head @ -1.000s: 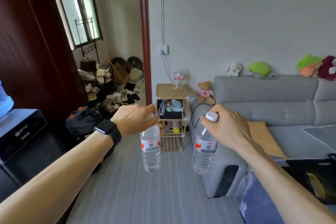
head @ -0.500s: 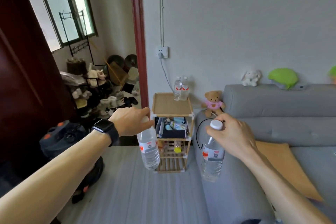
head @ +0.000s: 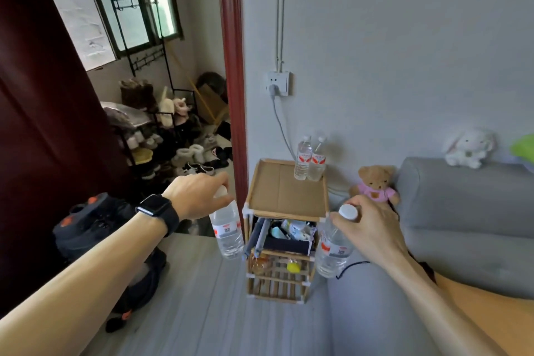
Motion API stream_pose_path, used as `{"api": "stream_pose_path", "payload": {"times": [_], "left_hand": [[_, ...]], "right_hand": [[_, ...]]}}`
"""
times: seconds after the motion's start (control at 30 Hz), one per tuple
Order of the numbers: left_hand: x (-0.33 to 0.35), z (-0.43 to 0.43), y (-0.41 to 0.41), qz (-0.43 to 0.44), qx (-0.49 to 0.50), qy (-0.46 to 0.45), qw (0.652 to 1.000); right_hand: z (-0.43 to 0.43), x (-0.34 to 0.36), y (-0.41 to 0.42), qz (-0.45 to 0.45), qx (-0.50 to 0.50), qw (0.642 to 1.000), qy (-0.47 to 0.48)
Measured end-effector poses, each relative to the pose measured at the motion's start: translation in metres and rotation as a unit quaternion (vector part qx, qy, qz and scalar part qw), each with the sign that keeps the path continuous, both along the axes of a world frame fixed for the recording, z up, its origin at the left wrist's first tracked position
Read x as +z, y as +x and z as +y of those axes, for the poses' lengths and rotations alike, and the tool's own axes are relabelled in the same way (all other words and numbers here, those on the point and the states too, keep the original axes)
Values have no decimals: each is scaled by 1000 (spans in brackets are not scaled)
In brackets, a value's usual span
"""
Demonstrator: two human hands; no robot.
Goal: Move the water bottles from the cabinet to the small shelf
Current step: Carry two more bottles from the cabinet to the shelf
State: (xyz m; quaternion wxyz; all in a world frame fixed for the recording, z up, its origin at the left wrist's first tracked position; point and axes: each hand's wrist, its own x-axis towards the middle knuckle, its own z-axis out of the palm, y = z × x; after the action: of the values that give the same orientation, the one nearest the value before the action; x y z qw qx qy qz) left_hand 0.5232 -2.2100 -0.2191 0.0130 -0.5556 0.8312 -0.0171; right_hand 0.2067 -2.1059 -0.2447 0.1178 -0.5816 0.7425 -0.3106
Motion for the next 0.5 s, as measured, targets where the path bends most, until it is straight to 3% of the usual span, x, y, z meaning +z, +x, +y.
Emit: {"api": "stream_pose_path", "payload": {"times": [0.23, 0.5], "left_hand": [[-34, -122, -36, -48, -25, 46, 997], [-67, -281, -73, 17, -93, 106, 990]], "right_hand": [[-104, -25, -14, 8, 2, 999, 53], [-230, -56, -16, -53, -34, 992, 107]]}}
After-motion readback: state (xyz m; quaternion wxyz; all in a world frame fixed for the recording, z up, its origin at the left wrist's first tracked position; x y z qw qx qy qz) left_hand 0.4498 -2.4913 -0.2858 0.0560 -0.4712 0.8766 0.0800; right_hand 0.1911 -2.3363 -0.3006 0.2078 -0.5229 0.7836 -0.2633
